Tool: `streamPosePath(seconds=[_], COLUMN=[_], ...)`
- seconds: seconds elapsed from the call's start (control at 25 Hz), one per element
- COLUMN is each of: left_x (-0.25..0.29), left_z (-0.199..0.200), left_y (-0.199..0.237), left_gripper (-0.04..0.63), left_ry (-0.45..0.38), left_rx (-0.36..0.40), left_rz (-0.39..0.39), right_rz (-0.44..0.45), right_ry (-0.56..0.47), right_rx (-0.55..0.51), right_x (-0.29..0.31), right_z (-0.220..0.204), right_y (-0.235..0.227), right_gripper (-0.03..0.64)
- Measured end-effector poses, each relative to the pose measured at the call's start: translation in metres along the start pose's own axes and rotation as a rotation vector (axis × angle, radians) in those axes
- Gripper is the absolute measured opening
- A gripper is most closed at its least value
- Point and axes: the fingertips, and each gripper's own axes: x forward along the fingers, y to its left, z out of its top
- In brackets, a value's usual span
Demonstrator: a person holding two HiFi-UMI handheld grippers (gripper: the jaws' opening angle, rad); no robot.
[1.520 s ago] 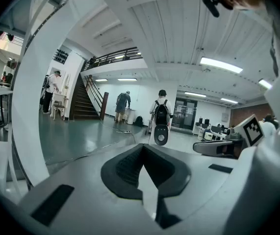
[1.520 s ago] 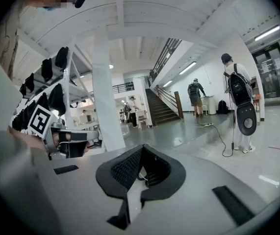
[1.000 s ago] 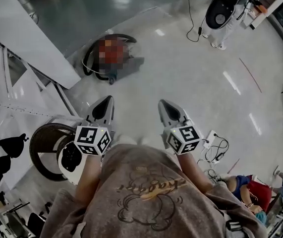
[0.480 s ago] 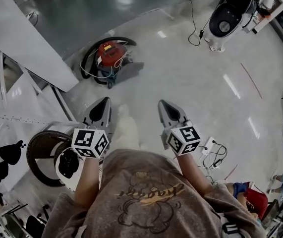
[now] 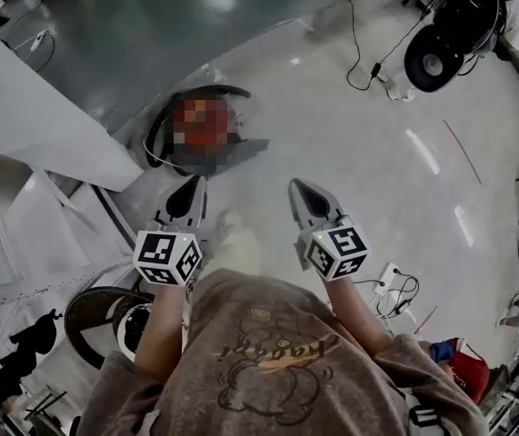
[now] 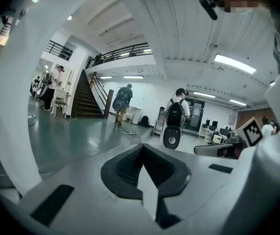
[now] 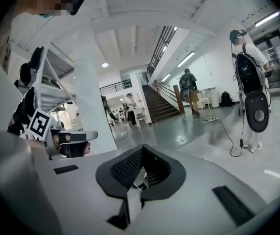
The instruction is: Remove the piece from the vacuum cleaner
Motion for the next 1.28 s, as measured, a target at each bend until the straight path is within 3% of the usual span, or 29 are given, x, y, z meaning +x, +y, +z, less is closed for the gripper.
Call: streamPosePath(seconds=[0.36, 0.68, 1.28], left_x=[0.078, 0.112, 0.136], left_z=[0.043, 0.056, 0.061], left_y=[0.061, 0.085, 0.085], left_gripper=[0.002, 0.002, 0.015], left_ry=[0.012, 0.007, 0.001], left_rx=[0.003, 0.005, -0.036], left_rz=[-0.060, -0.054, 0.015], right_rz=[-0.023, -0.031, 0.117], right_ry=[-0.011, -0.002, -0.015], right_rx=[0.004, 0.008, 0.002], right_x=[0.098, 0.132, 0.165], right_z=[0.042, 0.053, 0.073], right_y=[-0.014, -0.031, -0.047], right_gripper=[0.000, -0.002, 0.019])
